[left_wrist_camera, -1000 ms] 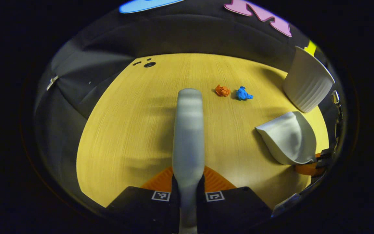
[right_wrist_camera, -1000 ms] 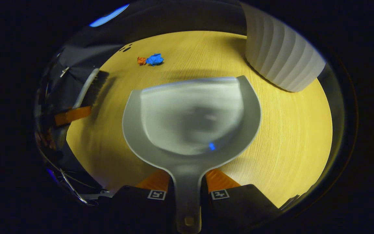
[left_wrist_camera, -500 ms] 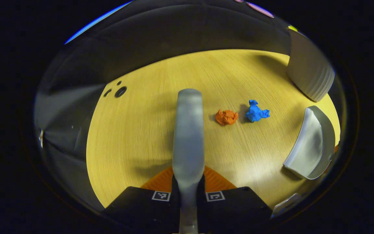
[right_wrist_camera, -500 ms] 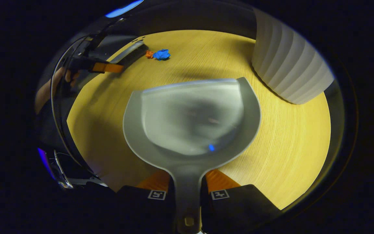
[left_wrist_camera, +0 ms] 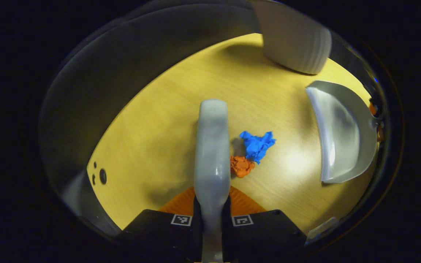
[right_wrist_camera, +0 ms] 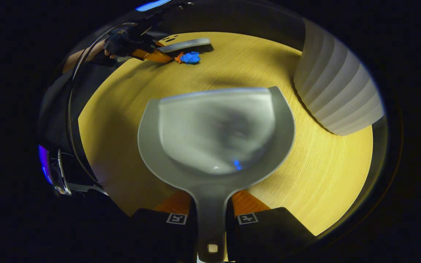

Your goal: Pick up the small broom and dustpan from the desktop, sweep the trash into the dustpan with the broom, and then empty the trash into the garbage bin.

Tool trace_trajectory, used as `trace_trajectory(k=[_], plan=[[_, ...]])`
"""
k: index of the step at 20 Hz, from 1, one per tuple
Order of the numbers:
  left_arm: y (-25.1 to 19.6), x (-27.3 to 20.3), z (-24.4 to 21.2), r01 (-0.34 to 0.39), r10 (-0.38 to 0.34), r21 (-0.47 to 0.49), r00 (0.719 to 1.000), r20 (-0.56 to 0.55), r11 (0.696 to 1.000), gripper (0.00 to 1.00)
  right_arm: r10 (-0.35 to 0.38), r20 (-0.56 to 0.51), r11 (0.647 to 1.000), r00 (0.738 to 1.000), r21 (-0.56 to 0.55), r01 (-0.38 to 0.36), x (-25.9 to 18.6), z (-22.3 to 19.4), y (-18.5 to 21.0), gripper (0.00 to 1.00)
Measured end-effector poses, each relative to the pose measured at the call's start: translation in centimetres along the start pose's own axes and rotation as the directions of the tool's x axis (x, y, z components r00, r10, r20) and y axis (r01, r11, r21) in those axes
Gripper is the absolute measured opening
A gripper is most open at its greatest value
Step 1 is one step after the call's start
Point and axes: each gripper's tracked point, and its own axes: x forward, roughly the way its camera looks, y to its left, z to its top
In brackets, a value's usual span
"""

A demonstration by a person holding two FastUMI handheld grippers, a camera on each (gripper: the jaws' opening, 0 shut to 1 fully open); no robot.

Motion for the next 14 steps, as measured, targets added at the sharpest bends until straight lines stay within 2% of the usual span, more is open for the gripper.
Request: trace_trajectory(k=[3,4,6,9,10,11,12,14], plan=[[-3.4,0.5,1.0,0.081,-0.08,0.078,0.997,-0.017,0.994,0.25,-0.003,0.01,1.0,1.0,-0.014,0.003,0.1,0.0,0.4,0.35],[-4.6,0.6,1.0,0.123,-0.122,0.075,0.992,-0.024,0.99,0.23,0.001,0.013,1.0,1.0,-0.02,0.0,0.2,0.0,0.4,0.35],[-6.6,0.4,0.2,0.197,-0.194,0.053,0.98,-0.051,0.979,0.25,0.004,0.014,1.0,1.0,-0.018,-0.004,0.2,0.0,0.5,0.35],[-11.6,-1.1,0.4,0.312,-0.312,-0.006,0.948,-0.068,0.95,0.28,0.004,0.022,1.0,1.0,-0.016,-0.004,0.3,0.0,0.7,0.35],[-12.7,-1.6,0.3,0.344,-0.345,-0.028,0.936,-0.072,0.938,0.25,0.0,0.027,1.0,1.0,-0.019,0.0,0.3,0.0,0.7,0.38],[-13.7,-1.8,0.1,0.368,-0.371,-0.051,0.925,-0.075,0.928,0.28,0.002,0.03,1.0,1.0,-0.017,-0.001,0.3,0.0,0.8,0.35],[-14.6,-2.2,0.2,0.386,-0.392,-0.083,0.917,-0.074,0.919,0.25,0.002,0.033,1.0,0.999,-0.01,-0.002,0.2,0.0,0.8,0.38],[-16.3,-3.1,0.3,0.418,-0.432,-0.162,0.9,-0.06,0.894,0.28,0.002,0.04,1.0,0.999,-0.002,-0.002,0.4,0.1,0.7,0.35]])
